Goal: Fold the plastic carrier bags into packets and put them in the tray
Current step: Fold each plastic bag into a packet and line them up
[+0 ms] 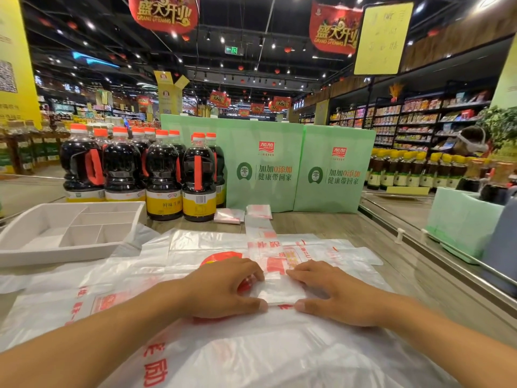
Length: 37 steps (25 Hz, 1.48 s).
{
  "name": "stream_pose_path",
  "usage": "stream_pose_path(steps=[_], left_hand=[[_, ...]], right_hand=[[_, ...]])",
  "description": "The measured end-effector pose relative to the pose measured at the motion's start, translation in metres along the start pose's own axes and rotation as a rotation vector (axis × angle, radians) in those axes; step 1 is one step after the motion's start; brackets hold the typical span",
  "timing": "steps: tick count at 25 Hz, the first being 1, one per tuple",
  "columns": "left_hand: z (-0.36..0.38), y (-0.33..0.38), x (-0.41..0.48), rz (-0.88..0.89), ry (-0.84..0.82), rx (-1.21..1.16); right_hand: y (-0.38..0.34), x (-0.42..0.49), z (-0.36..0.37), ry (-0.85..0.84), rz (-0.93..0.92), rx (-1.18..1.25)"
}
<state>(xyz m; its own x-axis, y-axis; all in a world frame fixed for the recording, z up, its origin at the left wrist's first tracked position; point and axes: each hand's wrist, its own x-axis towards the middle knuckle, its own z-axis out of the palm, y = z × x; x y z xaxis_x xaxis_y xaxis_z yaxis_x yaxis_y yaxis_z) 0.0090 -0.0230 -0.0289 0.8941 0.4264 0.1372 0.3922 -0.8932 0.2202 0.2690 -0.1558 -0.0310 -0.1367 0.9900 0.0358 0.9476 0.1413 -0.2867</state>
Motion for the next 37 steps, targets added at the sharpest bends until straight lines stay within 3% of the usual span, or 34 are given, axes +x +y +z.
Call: stream_pose_path(steps=[6, 12, 17, 23, 27, 30, 34, 37], left_hand=[[-0.006, 0.006, -0.001, -0.036, 0.013, -0.11], [-0.011, -0.003, -0.006, -0.073, 0.007, -0.418], [-0.017, 0.007, -0.007, -0.114, 0.076, -0.655], [-0.009, 0.011, -0.002, -0.154, 0.112, -0.687], [-0.002, 0.02, 0.007, -0.219, 0.249, -0.644], [0.009, 0.013, 0.016, -0.264, 0.296, -0.397], [0.014, 0.009, 0.017, -0.229, 0.247, -0.223], [0.011, 0.005, 0.012, -0.153, 0.086, -0.029]], right_hand=[[-0.008, -0.005, -0.001, 0.182, 0.003, 0.11], [-0.01, 0.001, 0.005, 0.318, -0.027, 0.171], [-0.012, 0.003, 0.003, 0.386, 0.03, 0.282], [-0.016, 0.009, 0.007, 0.349, 0.12, 0.429], [-0.019, 0.015, 0.01, 0.352, 0.135, 0.354], [-0.019, 0.015, 0.012, 0.343, 0.139, 0.261], [-0.021, 0.012, 0.015, 0.283, 0.141, 0.155], [-0.022, 0.009, 0.015, 0.227, 0.11, -0.064]])
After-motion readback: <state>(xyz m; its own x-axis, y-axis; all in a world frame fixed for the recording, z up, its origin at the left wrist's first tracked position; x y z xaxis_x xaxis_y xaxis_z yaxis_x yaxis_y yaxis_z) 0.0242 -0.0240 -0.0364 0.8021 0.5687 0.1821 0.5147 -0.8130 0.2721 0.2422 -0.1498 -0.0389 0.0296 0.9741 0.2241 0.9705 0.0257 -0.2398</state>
